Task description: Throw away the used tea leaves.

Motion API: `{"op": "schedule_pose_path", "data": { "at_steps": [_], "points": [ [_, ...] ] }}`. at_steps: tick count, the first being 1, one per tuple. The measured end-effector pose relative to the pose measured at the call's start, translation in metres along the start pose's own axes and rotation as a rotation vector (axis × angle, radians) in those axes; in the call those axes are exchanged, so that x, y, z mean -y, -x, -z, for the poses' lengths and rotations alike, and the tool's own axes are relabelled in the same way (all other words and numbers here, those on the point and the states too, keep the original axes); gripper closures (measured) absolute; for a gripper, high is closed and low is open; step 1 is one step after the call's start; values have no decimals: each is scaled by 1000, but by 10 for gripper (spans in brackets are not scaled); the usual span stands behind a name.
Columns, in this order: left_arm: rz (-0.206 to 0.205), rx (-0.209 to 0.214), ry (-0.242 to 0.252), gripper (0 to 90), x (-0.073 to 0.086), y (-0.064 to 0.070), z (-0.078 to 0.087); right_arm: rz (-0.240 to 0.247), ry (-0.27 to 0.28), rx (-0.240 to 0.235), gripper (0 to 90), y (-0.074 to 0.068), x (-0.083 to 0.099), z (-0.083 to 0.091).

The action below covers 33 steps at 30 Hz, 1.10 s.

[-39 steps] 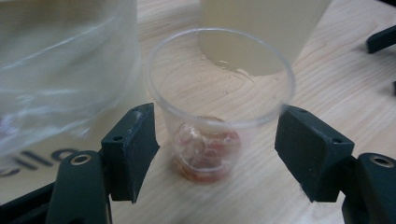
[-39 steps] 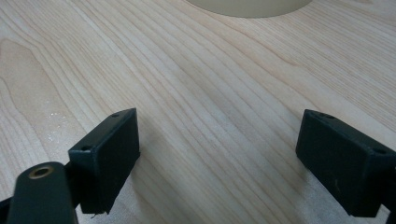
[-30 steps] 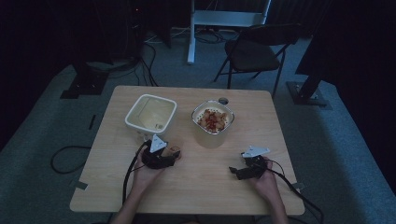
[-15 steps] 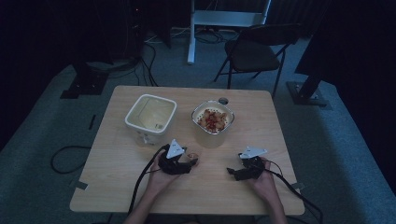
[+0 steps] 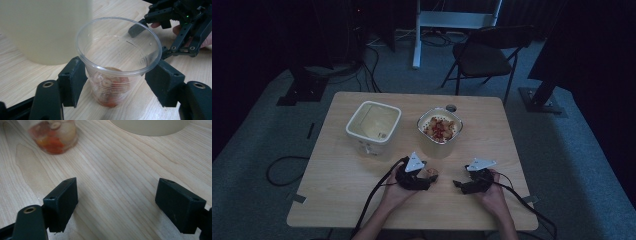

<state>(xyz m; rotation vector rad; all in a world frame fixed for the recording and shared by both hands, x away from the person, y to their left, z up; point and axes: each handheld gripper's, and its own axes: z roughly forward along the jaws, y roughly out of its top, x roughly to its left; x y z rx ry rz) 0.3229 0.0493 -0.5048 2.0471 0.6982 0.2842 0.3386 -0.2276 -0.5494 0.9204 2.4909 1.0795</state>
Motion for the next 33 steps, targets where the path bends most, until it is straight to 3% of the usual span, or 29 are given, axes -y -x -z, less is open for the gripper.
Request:
{"op": "schedule_pose_path", "data": {
  "at_steps": [4, 7, 12, 15, 18, 22, 27, 33],
  "points": [
    [5, 10, 10, 252, -1, -1, 7, -19, -14, 14, 171, -5, -2, 0],
    [-10, 0, 7, 215, 2, -4, 17, -57, 0, -42, 185, -8, -6, -2],
    [-29, -36, -1, 203, 10, -9, 38, -46, 82, -90, 148, -22, -20, -4],
    [-17, -77, -3, 203, 19, -18, 52, -44, 121, -133, 126, -30, -29, -8],
    [11, -129, -5, 204, 29, -32, 64, -26, 139, -146, 113, -37, -37, -14],
    [38, -186, -21, 204, 43, -47, 72, -16, 187, -161, 158, -44, -49, -18],
    [60, -208, -44, 215, 54, -60, 77, -21, 263, -186, 202, -47, -57, -24],
    [80, -226, -50, 215, 60, -71, 80, -14, 296, -188, 201, -52, -65, -29]
  ]
}}
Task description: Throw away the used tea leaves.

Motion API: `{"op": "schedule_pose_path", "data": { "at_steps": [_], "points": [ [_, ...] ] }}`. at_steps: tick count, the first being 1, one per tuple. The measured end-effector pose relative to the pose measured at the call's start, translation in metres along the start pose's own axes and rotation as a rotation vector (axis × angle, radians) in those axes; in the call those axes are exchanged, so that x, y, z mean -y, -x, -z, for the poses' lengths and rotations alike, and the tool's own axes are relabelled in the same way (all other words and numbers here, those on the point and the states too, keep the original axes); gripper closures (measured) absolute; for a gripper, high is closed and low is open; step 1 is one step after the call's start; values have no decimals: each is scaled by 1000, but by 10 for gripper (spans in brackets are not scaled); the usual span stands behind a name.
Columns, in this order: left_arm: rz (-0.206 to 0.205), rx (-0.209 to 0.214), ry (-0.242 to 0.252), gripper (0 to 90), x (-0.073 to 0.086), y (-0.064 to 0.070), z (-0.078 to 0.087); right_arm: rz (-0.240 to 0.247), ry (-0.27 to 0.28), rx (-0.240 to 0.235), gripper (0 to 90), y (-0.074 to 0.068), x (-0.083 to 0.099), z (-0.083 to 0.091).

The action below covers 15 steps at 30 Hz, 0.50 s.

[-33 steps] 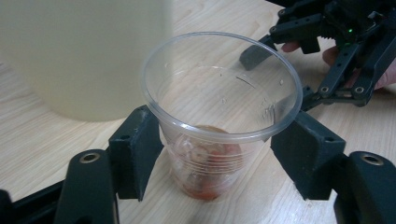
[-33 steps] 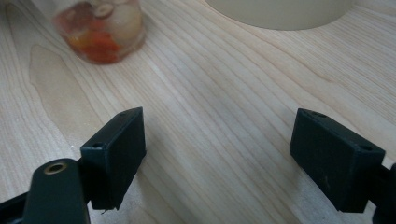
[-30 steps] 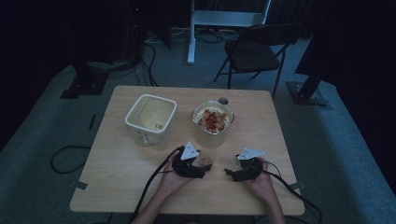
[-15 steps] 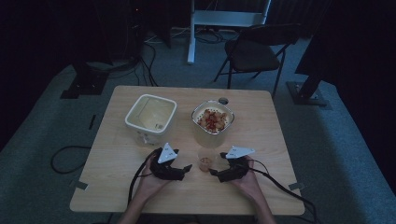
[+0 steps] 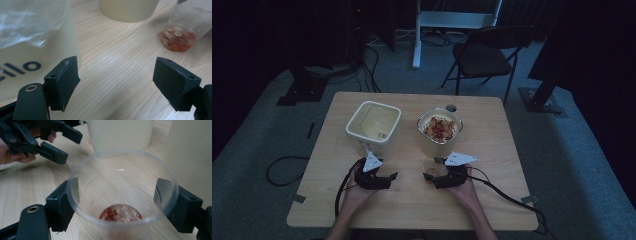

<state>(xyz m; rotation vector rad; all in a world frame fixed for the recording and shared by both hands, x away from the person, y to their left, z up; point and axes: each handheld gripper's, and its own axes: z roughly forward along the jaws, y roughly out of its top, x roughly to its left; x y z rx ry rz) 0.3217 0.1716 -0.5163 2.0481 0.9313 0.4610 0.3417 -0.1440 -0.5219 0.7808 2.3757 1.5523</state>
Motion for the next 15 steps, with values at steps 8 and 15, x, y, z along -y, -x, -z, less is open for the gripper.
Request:
{"op": "schedule_pose_path", "data": {
  "at_steps": [8, 15],
  "points": [
    [14, -25, -42, 216, 8, -12, -6, 25, 8, 0, 236, -4, -4, -5],
    [22, -33, -58, 216, 12, -15, -11, 22, 18, 9, 211, -3, 0, -3]
  ]
}}
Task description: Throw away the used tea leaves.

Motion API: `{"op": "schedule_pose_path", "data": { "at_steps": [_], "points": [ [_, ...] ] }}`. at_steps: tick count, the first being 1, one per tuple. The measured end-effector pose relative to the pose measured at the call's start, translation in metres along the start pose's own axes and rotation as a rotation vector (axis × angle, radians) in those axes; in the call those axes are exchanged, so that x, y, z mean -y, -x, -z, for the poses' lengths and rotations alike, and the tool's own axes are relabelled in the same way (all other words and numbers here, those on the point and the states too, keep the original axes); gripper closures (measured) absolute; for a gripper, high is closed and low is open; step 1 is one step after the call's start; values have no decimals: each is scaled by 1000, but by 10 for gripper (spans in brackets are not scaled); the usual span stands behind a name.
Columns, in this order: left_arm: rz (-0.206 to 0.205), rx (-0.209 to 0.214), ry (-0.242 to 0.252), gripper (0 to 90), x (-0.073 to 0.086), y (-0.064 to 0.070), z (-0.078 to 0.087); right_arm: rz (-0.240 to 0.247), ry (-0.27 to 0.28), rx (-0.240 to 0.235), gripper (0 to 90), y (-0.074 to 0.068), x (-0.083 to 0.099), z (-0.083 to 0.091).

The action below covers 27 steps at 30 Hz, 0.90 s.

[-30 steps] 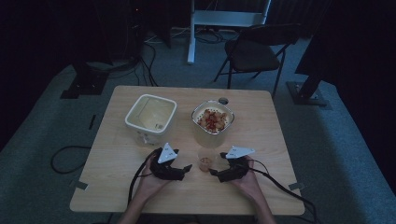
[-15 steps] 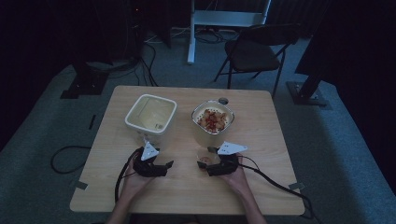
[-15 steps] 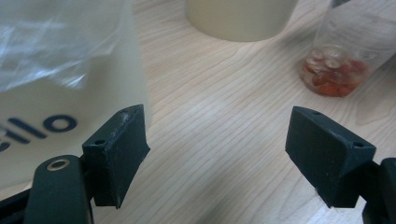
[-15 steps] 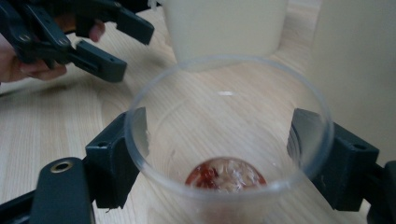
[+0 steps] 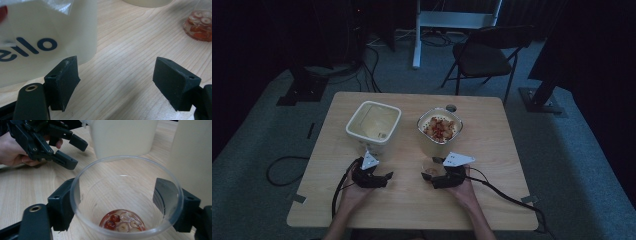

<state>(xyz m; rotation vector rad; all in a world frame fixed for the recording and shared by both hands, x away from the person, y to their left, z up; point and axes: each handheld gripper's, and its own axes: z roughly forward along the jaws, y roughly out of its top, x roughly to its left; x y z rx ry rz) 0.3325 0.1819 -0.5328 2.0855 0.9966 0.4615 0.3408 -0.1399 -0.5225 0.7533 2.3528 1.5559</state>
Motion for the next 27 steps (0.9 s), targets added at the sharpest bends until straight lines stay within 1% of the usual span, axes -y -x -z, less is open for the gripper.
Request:
{"op": "schedule_pose_path", "data": {
  "at_steps": [2, 5, 8, 10, 11, 12, 14, 16, 19, 22, 24, 27],
  "points": [
    [1, -1, -3, 216, 1, 0, -1, -6, 7, -6, 210, 1, 2, 0],
    [-2, 0, -6, 216, 1, 0, -2, -6, 8, -3, 210, 1, 3, -1],
    [1, -3, -13, 216, 2, 0, -4, 0, -4, 12, 234, 0, 5, -2],
    [1, -3, -15, 216, 2, 0, -5, -1, -4, 13, 251, 1, 5, -2],
    [5, -3, -15, 217, 3, -1, -6, -5, -3, 9, 283, 2, 6, -2],
    [6, -3, -19, 217, 3, -1, -6, -6, -2, 7, 289, 2, 6, -2],
    [9, -4, -25, 218, 4, -1, -8, -5, 6, 17, 296, 2, 5, -1],
    [8, -4, -22, 219, 4, -1, -7, -9, 20, 16, 299, 1, 3, 1],
    [8, -7, -29, 221, 4, -2, -8, -21, 40, 18, 299, 2, -1, 7],
    [8, -15, -43, 224, 5, -2, -10, -23, 58, 27, 299, 2, -7, 17],
    [10, -19, -52, 230, 5, -2, -10, -28, 59, 42, 300, 3, -13, 25],
    [11, -16, -64, 229, 5, -2, -12, -37, 43, 91, 307, 7, -20, 39]
  ]
}}
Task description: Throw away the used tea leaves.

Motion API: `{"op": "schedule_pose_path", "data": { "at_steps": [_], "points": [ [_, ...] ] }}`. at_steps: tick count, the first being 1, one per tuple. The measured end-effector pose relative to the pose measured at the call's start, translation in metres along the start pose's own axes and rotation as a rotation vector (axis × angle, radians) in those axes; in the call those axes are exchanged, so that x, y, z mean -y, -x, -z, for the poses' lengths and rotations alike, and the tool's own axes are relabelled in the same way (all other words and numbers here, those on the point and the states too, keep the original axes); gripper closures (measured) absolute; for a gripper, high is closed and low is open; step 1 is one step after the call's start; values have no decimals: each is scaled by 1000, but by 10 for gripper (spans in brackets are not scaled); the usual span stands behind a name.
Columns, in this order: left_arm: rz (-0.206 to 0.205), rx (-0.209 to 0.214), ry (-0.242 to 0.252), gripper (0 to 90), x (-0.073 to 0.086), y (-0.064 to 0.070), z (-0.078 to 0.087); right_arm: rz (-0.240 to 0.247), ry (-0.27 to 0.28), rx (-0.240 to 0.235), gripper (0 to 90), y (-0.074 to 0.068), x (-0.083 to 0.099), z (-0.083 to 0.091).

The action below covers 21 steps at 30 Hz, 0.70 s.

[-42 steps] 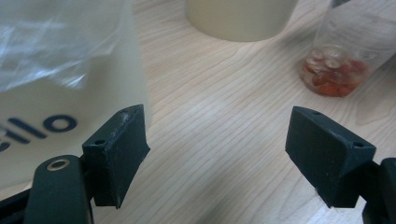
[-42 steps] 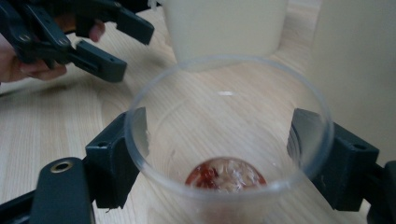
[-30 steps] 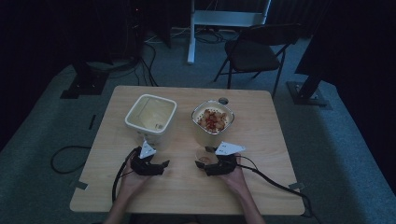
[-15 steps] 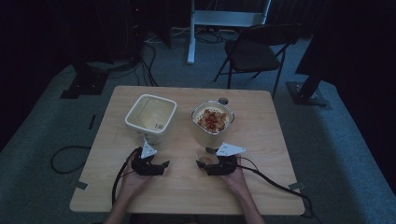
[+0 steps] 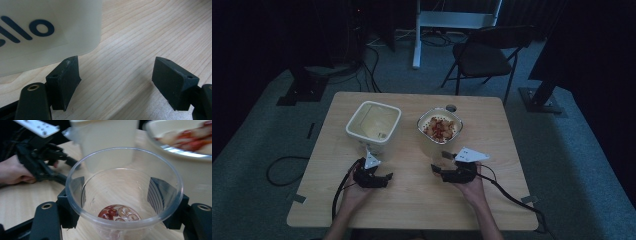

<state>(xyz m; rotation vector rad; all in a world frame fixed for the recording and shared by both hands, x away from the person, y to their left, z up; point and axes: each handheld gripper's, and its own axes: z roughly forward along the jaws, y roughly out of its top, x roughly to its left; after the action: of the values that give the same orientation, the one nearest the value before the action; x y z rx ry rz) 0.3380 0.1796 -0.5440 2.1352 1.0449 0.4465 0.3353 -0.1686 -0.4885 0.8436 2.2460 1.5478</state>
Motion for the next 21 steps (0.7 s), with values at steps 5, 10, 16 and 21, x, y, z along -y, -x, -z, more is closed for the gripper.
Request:
{"op": "schedule_pose_path", "data": {
  "at_steps": [5, 10, 16, 21],
  "points": [
    [-1, -3, -7, 230, 0, 1, -1, 3, -1, 81, 307, 13, -10, 20],
    [-4, -7, -8, 230, 0, 1, -1, -30, 17, 147, 307, 34, -16, 38],
    [0, -6, -5, 230, 0, 1, -1, -44, 19, 215, 309, 51, -22, 52],
    [-1, -6, -5, 230, 0, 1, -2, -61, 33, 244, 309, 59, -26, 59]
  ]
}}
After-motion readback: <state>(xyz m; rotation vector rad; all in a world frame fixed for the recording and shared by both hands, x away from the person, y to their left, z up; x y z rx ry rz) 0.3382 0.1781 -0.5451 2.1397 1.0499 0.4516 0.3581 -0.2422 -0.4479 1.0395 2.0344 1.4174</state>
